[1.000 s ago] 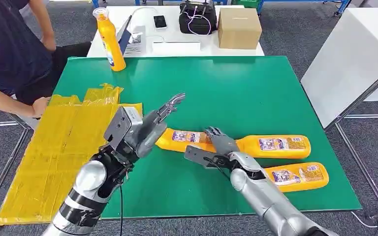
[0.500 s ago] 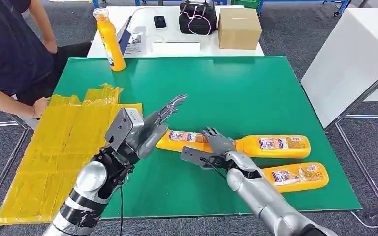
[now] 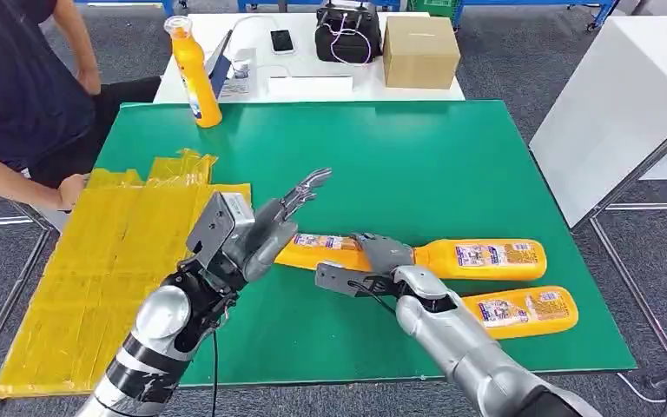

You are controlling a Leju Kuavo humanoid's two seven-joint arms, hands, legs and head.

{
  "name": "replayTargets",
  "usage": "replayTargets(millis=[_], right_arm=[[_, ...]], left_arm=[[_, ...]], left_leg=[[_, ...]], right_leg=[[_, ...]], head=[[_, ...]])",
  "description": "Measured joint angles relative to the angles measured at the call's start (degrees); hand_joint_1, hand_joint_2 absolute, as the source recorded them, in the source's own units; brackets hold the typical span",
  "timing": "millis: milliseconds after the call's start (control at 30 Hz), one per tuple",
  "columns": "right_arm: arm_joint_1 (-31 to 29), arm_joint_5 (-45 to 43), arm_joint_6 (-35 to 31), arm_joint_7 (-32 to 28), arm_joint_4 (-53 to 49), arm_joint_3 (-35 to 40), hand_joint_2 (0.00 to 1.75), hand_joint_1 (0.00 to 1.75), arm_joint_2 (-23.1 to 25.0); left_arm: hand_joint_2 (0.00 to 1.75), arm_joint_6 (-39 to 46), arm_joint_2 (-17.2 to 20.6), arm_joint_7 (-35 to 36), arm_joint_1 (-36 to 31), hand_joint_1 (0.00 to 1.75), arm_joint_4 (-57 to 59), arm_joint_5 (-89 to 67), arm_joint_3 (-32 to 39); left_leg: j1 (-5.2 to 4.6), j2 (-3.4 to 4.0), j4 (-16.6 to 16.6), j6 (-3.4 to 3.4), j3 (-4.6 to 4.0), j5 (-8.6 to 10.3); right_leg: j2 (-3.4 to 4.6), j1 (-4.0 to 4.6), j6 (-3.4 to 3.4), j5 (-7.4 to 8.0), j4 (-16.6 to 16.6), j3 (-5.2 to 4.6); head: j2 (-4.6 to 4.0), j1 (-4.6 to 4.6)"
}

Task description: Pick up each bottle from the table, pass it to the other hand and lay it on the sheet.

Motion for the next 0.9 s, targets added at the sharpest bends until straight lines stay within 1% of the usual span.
replayTargets(millis=[167, 500, 600, 700, 900], right_arm=[[0.0, 0.8, 0.0, 1.8, 0.4, -0.1, 1.75, 1.75, 0.1], [0.5, 1.8, -0.4, 2.9, 0.4, -0.3, 1.75, 1.75, -0.2], [1.0, 1.1, -2.1, 4.2, 0.3, -1.1, 1.75, 1.75, -0.1], [2.7, -1.2, -4.8, 5.1, -1.2, -3.5, 1.75, 1.75, -0.2], [4.5, -1.9, -5.4, 5.2, -3.2, -6.3, 1.75, 1.75, -0.7]], left_arm=[[0.00, 0.6, -0.7, 1.8, -0.2, 0.00, -0.5, 1.2, -0.3], [0.00, 1.1, -1.0, 1.0, -0.1, 0.00, -0.9, 1.3, -0.4], [0.00, 3.3, -1.1, 1.6, -0.1, 0.00, -1.3, 1.3, -0.3], [0.00, 7.9, -1.4, 0.9, 0.9, 0.00, -1.9, 1.2, 1.0], [0.00, 8.7, -1.4, -0.3, 2.3, 0.00, -2.1, 1.4, 2.6]], left_leg=[[0.00, 0.00, 0.0, 0.00, 0.10, 0.01], [-0.01, 0.00, 0.0, 0.00, 0.24, 0.01], [-0.01, -0.01, 0.0, 0.00, 0.26, 0.01], [-0.01, -0.03, 0.0, 0.00, 0.27, 0.01], [-0.02, -0.06, 0.0, 0.00, 0.27, 0.01]], right_leg=[[0.00, -0.01, -0.01, 0.01, 0.0, 0.07], [0.00, -0.01, -0.01, 0.01, 0.0, 0.21], [0.00, -0.01, -0.01, 0.01, 0.0, 0.26], [0.00, -0.01, -0.01, 0.01, 0.0, 0.27], [-0.01, -0.02, -0.01, 0.01, 0.0, 0.28]], head=[[0.00, 0.00], [0.00, -0.02], [0.00, -0.02], [0.00, 0.00], [0.00, 0.00]])
